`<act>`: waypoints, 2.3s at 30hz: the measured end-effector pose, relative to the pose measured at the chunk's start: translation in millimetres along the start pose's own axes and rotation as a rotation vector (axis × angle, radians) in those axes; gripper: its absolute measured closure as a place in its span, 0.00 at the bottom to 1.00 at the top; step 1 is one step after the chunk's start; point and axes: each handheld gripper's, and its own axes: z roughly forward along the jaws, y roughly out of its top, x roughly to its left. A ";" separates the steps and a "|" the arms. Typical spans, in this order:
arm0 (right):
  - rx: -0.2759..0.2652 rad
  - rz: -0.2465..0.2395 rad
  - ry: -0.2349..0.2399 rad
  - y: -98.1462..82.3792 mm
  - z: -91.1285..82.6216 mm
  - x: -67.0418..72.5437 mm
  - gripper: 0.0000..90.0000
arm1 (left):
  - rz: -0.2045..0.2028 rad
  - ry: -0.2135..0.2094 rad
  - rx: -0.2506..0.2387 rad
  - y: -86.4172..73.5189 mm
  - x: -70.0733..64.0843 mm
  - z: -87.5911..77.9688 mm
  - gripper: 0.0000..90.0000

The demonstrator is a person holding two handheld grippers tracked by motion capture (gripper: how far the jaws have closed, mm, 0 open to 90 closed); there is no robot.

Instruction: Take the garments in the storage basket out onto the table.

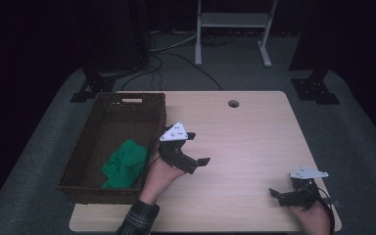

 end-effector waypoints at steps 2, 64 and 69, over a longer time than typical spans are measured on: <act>0.000 0.000 0.000 0.0 0.0 0.0 0.00 | -0.006 0.003 -0.008 0.5 0.8 -1.9 0.00; 0.001 0.000 0.000 0.0 -0.1 0.1 0.00 | -0.072 0.095 -0.039 -13.5 32.4 -40.7 0.00; 0.000 0.000 0.001 0.0 -0.1 0.0 0.00 | -0.075 0.096 -0.039 -14.9 34.5 -41.5 0.00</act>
